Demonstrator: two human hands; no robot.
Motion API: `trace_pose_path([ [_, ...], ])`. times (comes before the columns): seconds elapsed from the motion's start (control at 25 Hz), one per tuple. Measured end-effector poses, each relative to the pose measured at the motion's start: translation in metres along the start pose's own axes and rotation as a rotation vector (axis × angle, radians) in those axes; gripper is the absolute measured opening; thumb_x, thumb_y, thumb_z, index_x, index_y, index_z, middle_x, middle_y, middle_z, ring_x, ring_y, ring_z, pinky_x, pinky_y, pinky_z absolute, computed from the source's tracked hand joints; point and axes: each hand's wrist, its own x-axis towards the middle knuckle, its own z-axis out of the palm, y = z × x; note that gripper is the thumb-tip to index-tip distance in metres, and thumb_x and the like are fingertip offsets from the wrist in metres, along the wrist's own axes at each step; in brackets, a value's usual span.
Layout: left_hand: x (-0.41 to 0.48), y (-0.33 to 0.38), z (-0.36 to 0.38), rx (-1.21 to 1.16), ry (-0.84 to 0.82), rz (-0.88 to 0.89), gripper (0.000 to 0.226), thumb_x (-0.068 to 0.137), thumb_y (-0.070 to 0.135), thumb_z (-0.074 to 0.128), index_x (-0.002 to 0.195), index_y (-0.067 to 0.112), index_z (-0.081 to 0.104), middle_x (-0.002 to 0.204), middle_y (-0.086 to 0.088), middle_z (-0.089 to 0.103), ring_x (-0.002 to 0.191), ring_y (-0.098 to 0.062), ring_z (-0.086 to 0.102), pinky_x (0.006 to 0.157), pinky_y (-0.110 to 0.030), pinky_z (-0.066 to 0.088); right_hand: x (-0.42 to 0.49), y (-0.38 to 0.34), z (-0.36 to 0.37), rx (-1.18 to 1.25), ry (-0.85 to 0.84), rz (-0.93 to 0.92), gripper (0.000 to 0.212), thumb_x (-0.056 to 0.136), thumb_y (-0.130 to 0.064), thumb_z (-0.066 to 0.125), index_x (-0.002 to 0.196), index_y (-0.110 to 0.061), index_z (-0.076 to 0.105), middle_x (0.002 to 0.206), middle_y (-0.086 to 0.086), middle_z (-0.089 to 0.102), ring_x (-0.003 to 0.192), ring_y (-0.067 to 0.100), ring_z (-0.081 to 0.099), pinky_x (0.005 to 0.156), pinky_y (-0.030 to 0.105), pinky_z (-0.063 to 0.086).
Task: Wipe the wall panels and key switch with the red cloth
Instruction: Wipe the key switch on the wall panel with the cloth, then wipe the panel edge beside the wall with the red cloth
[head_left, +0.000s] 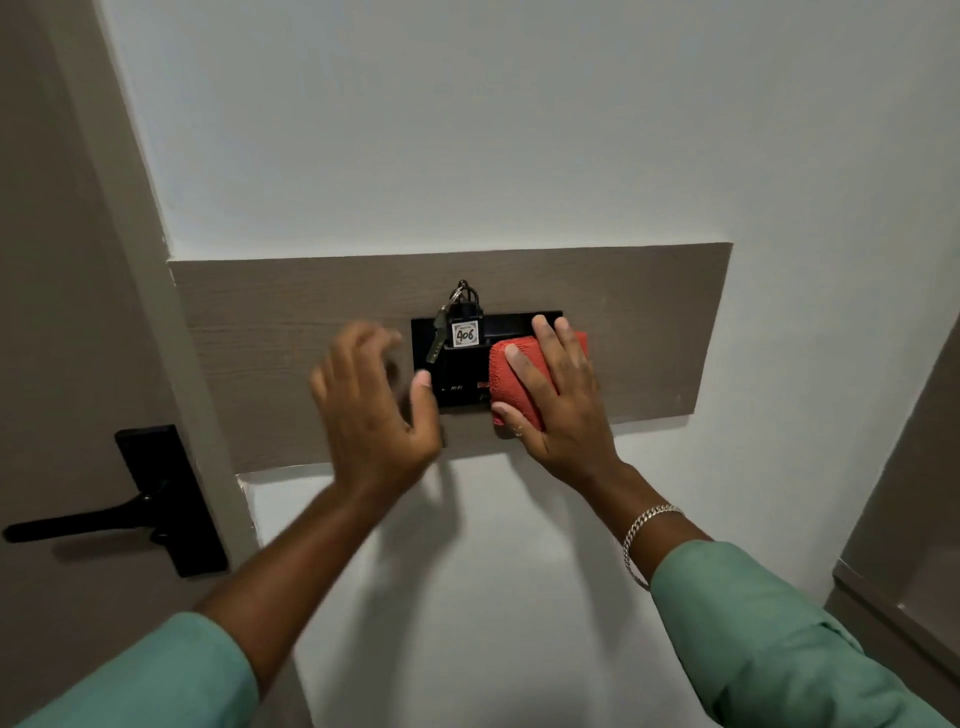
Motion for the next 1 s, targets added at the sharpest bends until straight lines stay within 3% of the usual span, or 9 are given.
trace_pose_path([
  [0.08,-0.033,0.041,0.012,-0.312,-0.040,-0.326,0.011,0.087,0.021,0.057,0.097,0.017,0.053,0.088,-0.005,0.061,0.080,-0.022,0.057,0.073,-0.041,0.048,0.002,-0.003,-0.004,0.066,-0.022,0.054,0.060,0.095,-0.043,0.058,0.146,-0.019,0.035,0.158,0.023,0.030,0.150,0.040,0.023,0.123,0.058,0.024],
  [0.2,-0.053,0.078,0.031,-0.661,-0.250,-0.790,0.014,0.091,0.022,0.065,0.104,0.018,0.058,0.094,0.002,0.065,0.086,-0.013,0.063,0.075,-0.023,0.051,0.001,-0.004,-0.013,0.138,-0.065,0.096,0.062,0.095,-0.040,0.058,0.147,-0.017,0.031,0.159,0.023,0.026,0.152,0.038,0.020,0.126,0.053,0.018],
  [0.32,-0.039,0.085,0.047,-0.875,-0.360,-0.927,0.020,0.089,0.022,0.068,0.107,0.015,0.062,0.092,-0.001,0.067,0.083,-0.012,0.064,0.072,-0.018,0.054,-0.001,0.006,-0.026,0.202,-0.172,0.034,0.064,0.096,-0.032,0.055,0.149,-0.013,0.025,0.161,0.023,0.021,0.153,0.035,0.016,0.126,0.054,0.019],
  [0.48,-0.036,0.098,0.075,-0.989,-0.529,-0.969,0.017,0.085,0.019,0.071,0.102,0.018,0.073,0.093,-0.008,0.076,0.085,-0.023,0.073,0.076,-0.035,0.060,-0.026,0.032,-0.057,0.210,-0.364,0.092,0.089,0.086,-0.040,0.063,0.155,-0.020,0.011,0.167,0.011,0.005,0.157,0.025,0.004,0.125,0.060,0.016],
  [0.6,-0.046,0.127,0.112,-1.130,-0.621,-1.017,0.019,0.081,0.016,0.074,0.099,0.016,0.073,0.089,-0.005,0.077,0.083,-0.025,0.073,0.070,-0.038,0.060,-0.072,0.063,-0.088,0.244,-0.351,0.439,0.103,0.081,-0.063,0.061,0.157,-0.023,0.003,0.168,0.002,0.004,0.157,0.020,0.004,0.127,0.051,0.011],
  [0.72,-0.062,0.169,0.167,-1.219,-0.721,-1.075,0.019,0.084,0.011,0.072,0.102,0.017,0.072,0.091,-0.002,0.078,0.086,-0.023,0.074,0.077,-0.039,0.061,-0.121,0.097,-0.125,0.643,-0.240,1.041,0.110,0.071,-0.075,0.063,0.155,-0.028,0.010,0.156,-0.004,0.037,0.141,0.012,0.044,0.113,0.033,0.042],
  [0.8,-0.081,0.198,0.207,-1.203,-0.798,-1.082,0.020,0.084,0.011,0.073,0.102,0.019,0.071,0.092,-0.002,0.079,0.089,-0.025,0.074,0.084,-0.043,0.060,-0.152,0.129,-0.144,0.870,-0.155,1.265,0.096,0.070,-0.081,0.060,0.145,-0.025,0.038,0.135,0.003,0.062,0.116,0.015,0.067,0.097,0.031,0.055],
  [0.92,-0.126,0.251,0.268,-1.147,-0.907,-1.107,0.020,0.082,0.018,0.076,0.100,0.021,0.069,0.098,-0.007,0.079,0.089,-0.028,0.075,0.081,-0.045,0.062,-0.200,0.189,-0.177,0.896,0.002,1.443,0.040,0.094,-0.038,0.062,0.123,-0.011,0.060,0.110,0.017,0.074,0.095,0.037,0.073,0.084,0.042,0.063],
  [1.0,-0.160,0.285,0.302,-1.081,-0.960,-1.146,0.031,0.078,0.022,0.081,0.103,0.015,0.065,0.105,-0.016,0.075,0.088,-0.033,0.075,0.077,-0.049,0.063,-0.233,0.223,-0.197,0.767,0.079,1.513,0.019,0.095,-0.015,0.062,0.112,-0.007,0.063,0.094,0.018,0.075,0.077,0.034,0.072,0.068,0.039,0.063],
])
